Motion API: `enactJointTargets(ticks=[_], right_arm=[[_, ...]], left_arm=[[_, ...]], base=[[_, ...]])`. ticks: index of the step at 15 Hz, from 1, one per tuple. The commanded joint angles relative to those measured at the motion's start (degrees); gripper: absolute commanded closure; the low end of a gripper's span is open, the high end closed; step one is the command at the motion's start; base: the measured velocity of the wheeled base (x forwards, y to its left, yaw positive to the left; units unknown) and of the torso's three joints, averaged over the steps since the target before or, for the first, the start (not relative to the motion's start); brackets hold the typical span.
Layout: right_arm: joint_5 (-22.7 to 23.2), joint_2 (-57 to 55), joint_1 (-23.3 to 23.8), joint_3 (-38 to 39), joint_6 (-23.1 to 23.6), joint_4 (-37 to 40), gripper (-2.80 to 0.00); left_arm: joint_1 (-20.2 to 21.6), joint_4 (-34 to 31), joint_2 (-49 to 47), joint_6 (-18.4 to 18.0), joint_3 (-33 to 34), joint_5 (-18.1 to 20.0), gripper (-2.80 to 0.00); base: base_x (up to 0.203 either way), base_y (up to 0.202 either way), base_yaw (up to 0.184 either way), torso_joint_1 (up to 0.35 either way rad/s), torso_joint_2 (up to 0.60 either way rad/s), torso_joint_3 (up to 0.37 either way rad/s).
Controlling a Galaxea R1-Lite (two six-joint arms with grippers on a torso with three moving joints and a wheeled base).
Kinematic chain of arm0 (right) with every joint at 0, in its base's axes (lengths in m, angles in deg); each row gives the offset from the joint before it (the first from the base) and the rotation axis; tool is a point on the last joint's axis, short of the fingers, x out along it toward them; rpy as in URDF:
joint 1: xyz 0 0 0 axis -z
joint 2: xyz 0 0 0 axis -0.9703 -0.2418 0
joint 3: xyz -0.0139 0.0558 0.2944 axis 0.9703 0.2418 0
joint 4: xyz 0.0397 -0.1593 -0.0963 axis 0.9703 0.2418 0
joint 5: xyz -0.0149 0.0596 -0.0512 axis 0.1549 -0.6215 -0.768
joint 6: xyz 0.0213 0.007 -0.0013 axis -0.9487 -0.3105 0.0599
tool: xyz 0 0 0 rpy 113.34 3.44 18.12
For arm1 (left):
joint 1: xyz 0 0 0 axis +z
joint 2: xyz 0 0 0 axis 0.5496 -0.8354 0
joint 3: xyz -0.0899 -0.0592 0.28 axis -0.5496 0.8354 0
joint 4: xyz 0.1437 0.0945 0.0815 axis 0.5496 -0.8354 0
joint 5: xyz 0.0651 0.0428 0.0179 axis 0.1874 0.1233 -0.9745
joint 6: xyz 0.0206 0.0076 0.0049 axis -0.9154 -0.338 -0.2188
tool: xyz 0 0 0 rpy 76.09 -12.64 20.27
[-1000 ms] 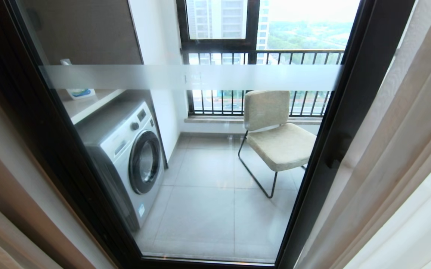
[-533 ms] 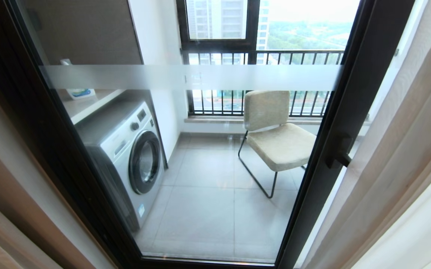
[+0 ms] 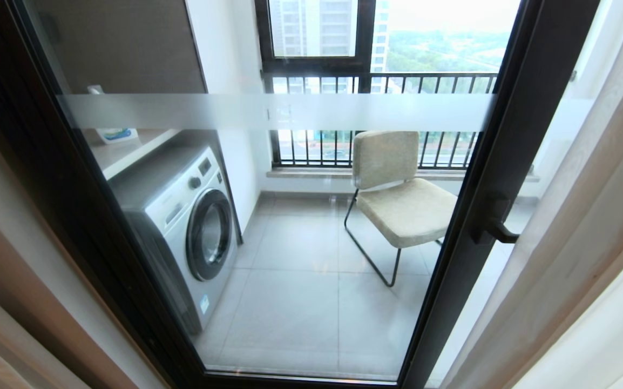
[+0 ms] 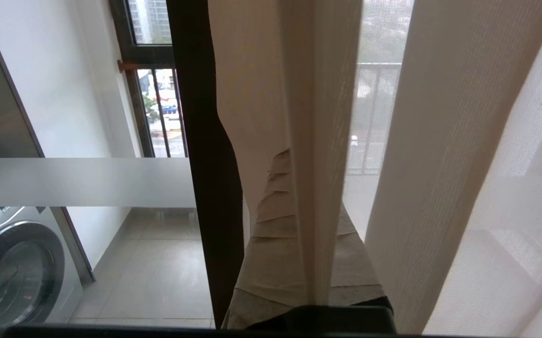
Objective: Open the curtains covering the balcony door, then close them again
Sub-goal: Pull the inner curtains open on both sides
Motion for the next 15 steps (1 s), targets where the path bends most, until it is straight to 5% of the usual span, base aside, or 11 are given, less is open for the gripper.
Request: enactJointTargets(ticks=[1,15], right_arm=[[-0.03,0.58,0.10,0.39,-0.02,-0.08,0.00],[-0.03,1.45,1.16,1.88,-0.11,-0.17,0.00]], left_arm=[[0.02,0.02,-0.01,0.00,0.00,-0.05,0.00],[0.02,0.02,-0.01,0.09,0.00,-0.05,0.00]], base=[[0.000,0.000,0.000,0.000,0.00,0.000],[0.000,0.000,0.000,0.000,0.00,0.000]])
